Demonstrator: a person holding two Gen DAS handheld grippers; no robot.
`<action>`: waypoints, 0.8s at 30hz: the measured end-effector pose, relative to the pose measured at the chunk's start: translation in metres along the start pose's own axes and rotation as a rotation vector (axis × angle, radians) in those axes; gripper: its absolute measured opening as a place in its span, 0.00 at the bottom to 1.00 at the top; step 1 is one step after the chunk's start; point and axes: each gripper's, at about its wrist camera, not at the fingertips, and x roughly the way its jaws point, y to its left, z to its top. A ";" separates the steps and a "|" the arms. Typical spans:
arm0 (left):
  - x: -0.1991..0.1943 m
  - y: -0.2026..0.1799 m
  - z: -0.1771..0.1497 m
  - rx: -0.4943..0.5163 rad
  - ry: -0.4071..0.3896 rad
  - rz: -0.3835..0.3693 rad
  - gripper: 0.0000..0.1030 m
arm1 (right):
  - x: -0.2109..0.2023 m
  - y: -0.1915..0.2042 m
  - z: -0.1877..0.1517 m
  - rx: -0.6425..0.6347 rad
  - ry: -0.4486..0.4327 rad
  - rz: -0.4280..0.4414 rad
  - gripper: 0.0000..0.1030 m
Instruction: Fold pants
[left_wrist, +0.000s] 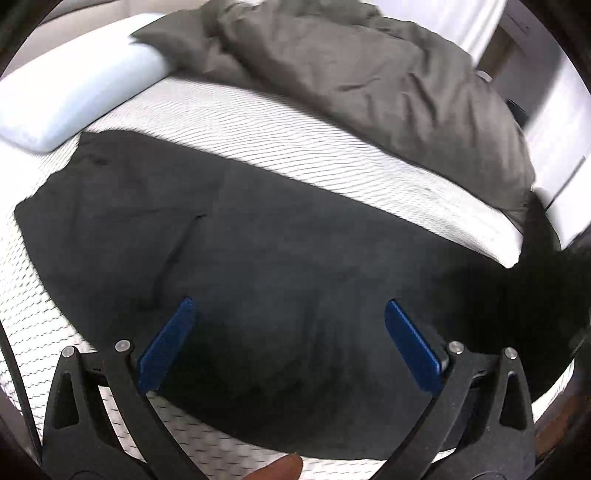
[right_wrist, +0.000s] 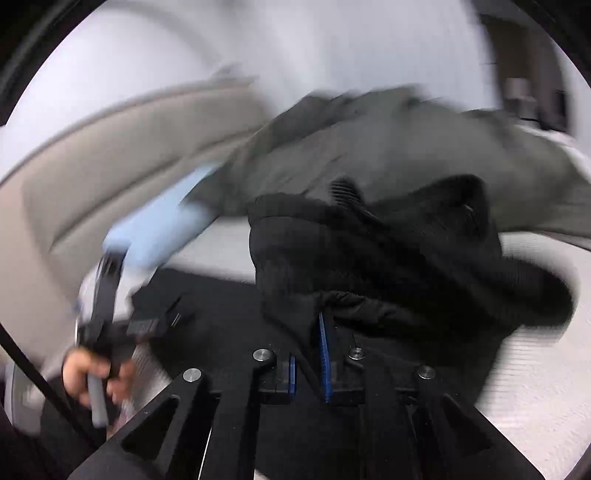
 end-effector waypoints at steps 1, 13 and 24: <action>0.001 0.005 -0.001 -0.004 0.005 0.010 0.99 | 0.018 0.010 -0.006 -0.035 0.054 0.022 0.10; 0.003 -0.051 -0.011 0.105 0.032 -0.119 0.99 | -0.020 -0.030 -0.060 -0.010 0.037 0.012 0.79; 0.013 -0.077 -0.028 0.093 0.185 -0.262 0.93 | -0.012 -0.130 -0.099 0.276 0.114 -0.124 0.81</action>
